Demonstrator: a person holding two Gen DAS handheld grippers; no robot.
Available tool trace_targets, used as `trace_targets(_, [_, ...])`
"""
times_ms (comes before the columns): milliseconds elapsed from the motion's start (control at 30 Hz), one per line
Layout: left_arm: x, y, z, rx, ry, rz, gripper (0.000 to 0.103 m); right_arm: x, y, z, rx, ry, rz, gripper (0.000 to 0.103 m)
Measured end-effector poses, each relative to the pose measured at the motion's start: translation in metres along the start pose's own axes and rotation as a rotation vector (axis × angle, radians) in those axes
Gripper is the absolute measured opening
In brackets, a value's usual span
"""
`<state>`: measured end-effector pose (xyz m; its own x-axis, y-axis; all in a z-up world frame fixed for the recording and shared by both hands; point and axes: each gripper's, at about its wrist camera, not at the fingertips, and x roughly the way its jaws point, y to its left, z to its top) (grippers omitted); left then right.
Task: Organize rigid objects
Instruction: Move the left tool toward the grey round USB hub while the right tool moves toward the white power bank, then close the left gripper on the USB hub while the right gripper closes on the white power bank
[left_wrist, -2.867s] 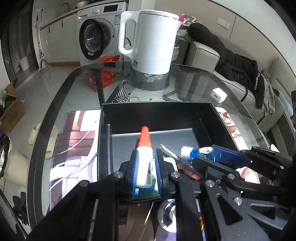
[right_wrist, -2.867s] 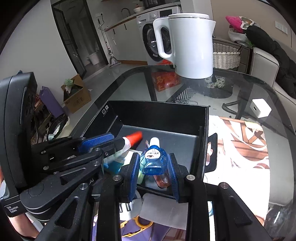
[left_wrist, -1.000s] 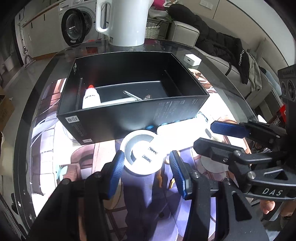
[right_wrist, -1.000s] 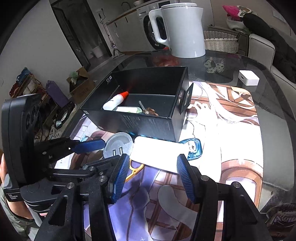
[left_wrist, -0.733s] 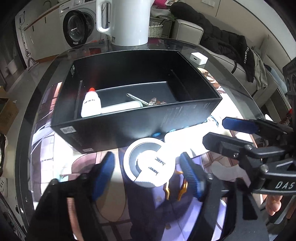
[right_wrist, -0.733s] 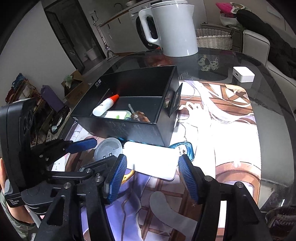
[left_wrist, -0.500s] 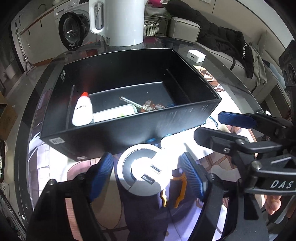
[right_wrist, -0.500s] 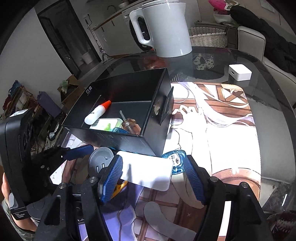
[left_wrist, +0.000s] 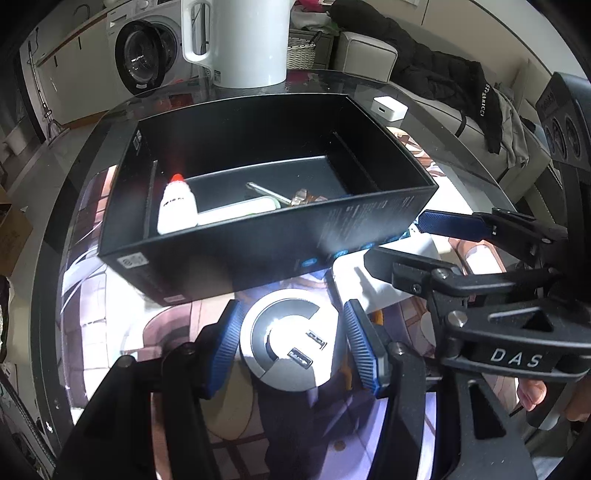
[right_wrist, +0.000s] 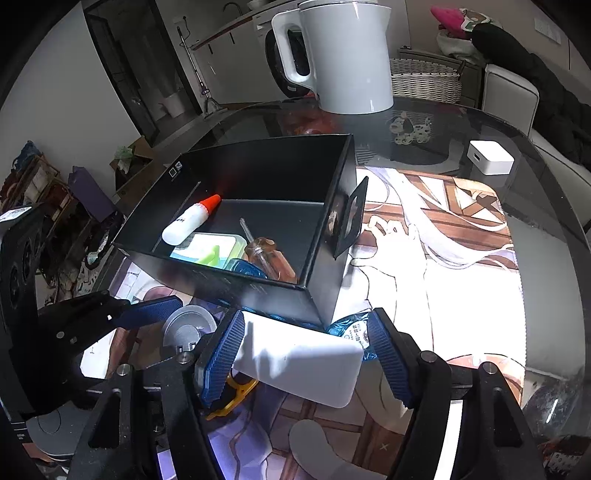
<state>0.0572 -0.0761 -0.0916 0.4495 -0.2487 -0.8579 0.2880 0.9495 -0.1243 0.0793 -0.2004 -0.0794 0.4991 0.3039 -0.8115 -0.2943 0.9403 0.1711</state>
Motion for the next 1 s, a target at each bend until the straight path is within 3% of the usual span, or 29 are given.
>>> trace_targets(100, [-0.004, 0.002, -0.006, 0.001, 0.005, 0.000, 0.055, -0.001, 0.009, -0.005, -0.039, 0.013, -0.014, 0.071])
trace_targets(433, [-0.016, 0.002, -0.024, 0.030, 0.015, 0.021, 0.056, -0.007, 0.012, -0.027, 0.009, 0.097, 0.088, 0.071])
trace_targets(1000, [-0.023, 0.014, -0.034, -0.028, 0.035, 0.022, 0.056, -0.022, 0.021, -0.056, -0.023, 0.141, 0.078, 0.071])
